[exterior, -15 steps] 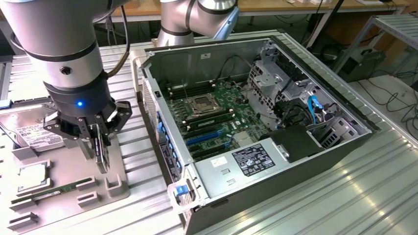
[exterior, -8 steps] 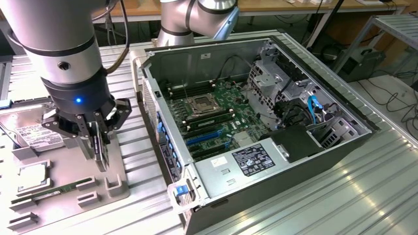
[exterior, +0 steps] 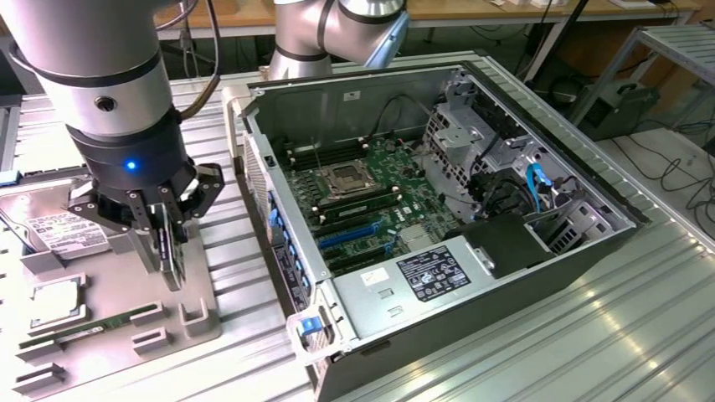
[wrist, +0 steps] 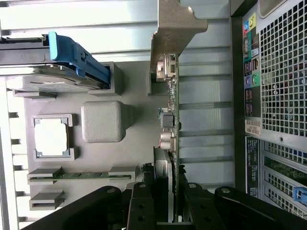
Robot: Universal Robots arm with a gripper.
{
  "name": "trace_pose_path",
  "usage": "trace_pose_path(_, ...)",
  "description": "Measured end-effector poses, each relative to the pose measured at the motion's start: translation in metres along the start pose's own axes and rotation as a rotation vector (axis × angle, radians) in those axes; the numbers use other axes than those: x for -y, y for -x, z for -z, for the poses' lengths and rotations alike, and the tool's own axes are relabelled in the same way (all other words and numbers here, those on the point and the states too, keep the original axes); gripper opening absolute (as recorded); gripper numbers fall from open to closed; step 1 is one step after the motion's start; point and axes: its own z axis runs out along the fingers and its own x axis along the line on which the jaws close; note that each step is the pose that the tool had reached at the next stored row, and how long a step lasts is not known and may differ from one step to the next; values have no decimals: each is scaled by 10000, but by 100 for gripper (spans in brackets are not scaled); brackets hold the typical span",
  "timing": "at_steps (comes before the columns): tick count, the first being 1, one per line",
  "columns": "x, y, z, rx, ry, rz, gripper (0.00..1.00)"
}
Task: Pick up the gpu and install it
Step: 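Pick up the gpu and move the gpu toward the slot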
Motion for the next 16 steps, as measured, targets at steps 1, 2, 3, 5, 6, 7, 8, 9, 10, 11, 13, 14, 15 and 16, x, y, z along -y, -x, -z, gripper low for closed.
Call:
trace_pose_path(1, 0, 0, 5, 0, 2, 0, 28)
trace_pose_path(2, 0, 0, 11, 0, 1, 0, 28)
trace_pose_path(3, 0, 0, 17, 0, 1, 0, 28)
trace_pose_path(5, -1, 0, 27, -1, 4, 0, 28)
trace_pose_path(6, -1, -1, 30, 0, 7, 0, 28)
trace_pose_path(7, -1, 0, 36, 0, 10, 0, 28)
trace_pose_path(8, -1, 0, 42, -1, 11, 0, 28)
trace_pose_path(9, -1, -1, 45, 0, 14, 0, 28)
trace_pose_path(10, -1, -1, 48, 0, 18, 0, 28)
trace_pose_path(11, -1, -1, 53, -2, 20, 0, 28)
trace_pose_path(13, -1, -1, 62, -2, 26, 0, 28)
trace_pose_path(14, -1, -1, 67, -2, 29, 0, 28)
trace_pose_path(15, -1, -1, 72, -2, 31, 0, 28)
trace_pose_path(16, -1, 0, 77, -2, 34, 0, 28)
